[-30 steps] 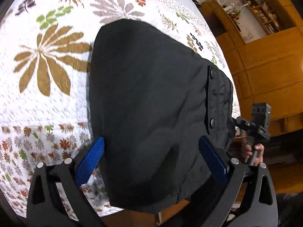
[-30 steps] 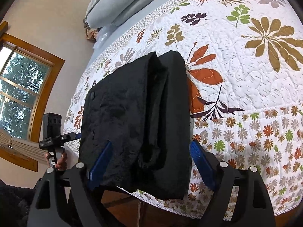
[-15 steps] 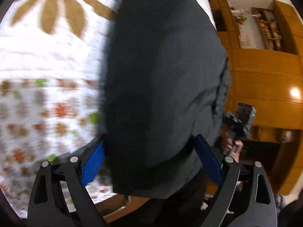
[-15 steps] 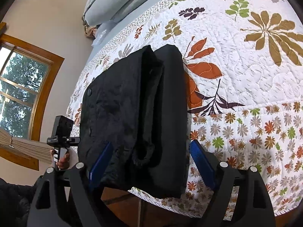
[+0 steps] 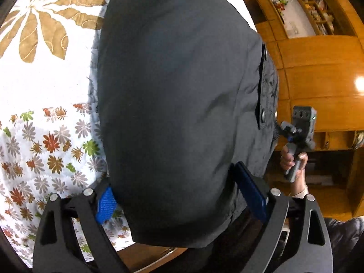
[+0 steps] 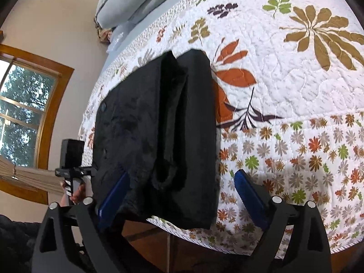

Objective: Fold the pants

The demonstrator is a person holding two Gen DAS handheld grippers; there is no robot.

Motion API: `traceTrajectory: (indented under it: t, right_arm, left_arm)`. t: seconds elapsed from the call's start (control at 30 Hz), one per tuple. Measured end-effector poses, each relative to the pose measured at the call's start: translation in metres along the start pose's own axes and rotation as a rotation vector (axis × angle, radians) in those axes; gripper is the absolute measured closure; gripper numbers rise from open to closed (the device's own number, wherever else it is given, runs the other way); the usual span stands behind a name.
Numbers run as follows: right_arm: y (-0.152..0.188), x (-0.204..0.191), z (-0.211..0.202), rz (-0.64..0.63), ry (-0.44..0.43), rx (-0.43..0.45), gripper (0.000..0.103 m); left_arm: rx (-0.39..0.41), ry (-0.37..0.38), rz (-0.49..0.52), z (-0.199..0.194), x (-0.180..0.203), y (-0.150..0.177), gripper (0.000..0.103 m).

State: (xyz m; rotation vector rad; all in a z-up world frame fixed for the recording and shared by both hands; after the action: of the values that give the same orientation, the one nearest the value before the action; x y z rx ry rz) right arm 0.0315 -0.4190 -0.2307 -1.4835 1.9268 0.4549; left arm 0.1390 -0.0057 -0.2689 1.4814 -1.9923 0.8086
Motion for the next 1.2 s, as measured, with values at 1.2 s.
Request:
traceTrajectory:
  t: [1.2]
  right_arm:
    - [0.004,-0.024,0.036,-0.078,-0.091,-0.045,0.029]
  left_arm:
    - [0.005,-0.033,-0.028,0.006,0.009,-0.011,0.008]
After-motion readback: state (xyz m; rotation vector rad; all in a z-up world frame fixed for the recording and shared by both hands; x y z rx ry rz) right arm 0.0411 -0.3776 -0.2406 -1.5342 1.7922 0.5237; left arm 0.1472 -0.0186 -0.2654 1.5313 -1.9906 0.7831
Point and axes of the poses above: each gripper's, at about its wrist camera, not at the fingertips, and z roughly the way its jaws point, x to its right, y to its underside, the point moved 1 cm from there along z, roughly the way its jaws point, and after that the axes turned 9 degrees about z, right-handed, at the moved point
